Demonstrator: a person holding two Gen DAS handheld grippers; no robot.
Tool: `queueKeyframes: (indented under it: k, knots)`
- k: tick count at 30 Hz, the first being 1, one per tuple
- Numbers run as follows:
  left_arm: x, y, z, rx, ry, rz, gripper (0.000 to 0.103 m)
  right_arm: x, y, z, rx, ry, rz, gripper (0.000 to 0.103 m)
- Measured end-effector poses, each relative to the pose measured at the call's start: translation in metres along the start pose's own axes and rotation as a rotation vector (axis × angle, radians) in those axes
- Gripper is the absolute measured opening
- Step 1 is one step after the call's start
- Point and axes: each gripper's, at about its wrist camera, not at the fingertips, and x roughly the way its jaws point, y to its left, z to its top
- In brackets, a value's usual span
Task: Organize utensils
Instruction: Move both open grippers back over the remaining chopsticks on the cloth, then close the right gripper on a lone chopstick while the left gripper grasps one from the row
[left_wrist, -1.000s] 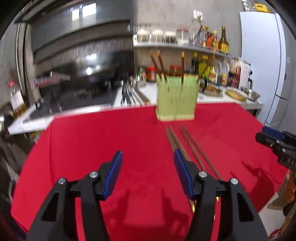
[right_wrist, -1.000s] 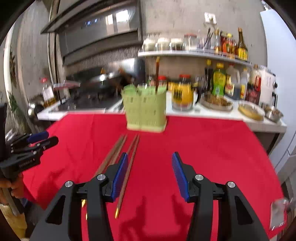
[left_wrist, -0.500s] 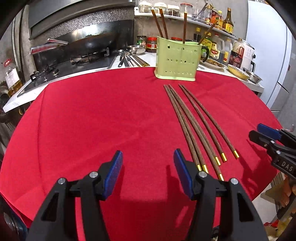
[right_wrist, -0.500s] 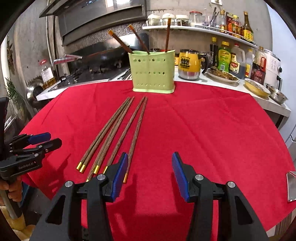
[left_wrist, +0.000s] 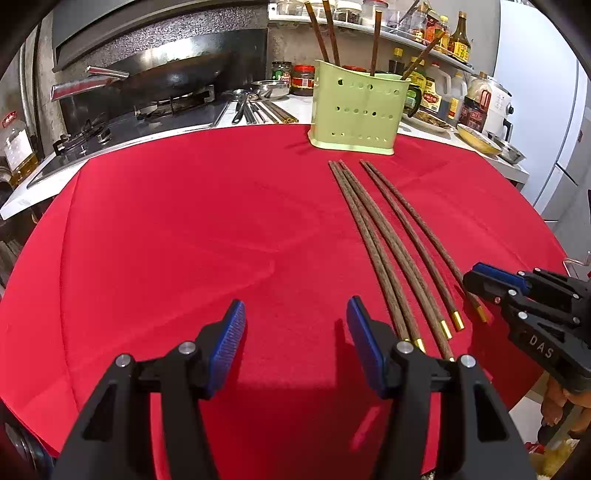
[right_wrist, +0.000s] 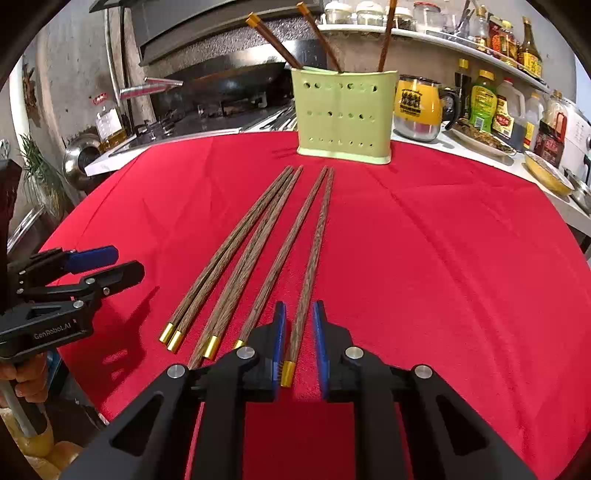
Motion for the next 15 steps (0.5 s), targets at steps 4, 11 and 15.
queueKeyframes:
  k: [4,11,15]
  knots:
    - [0.0,0.003,0.001,-0.013,0.003,0.004,0.056,0.007,0.001,0.001,-0.004,0.017,-0.019,0.013]
    - [-0.001,-0.005,0.002,0.0,0.008,-0.027,0.056,0.002,-0.01,-0.005,0.021,0.007,-0.075,0.007]
    - [0.001,-0.019,0.004,0.03,0.013,-0.071,0.052,-0.006,-0.03,-0.012,0.066,0.0,-0.122,0.007]
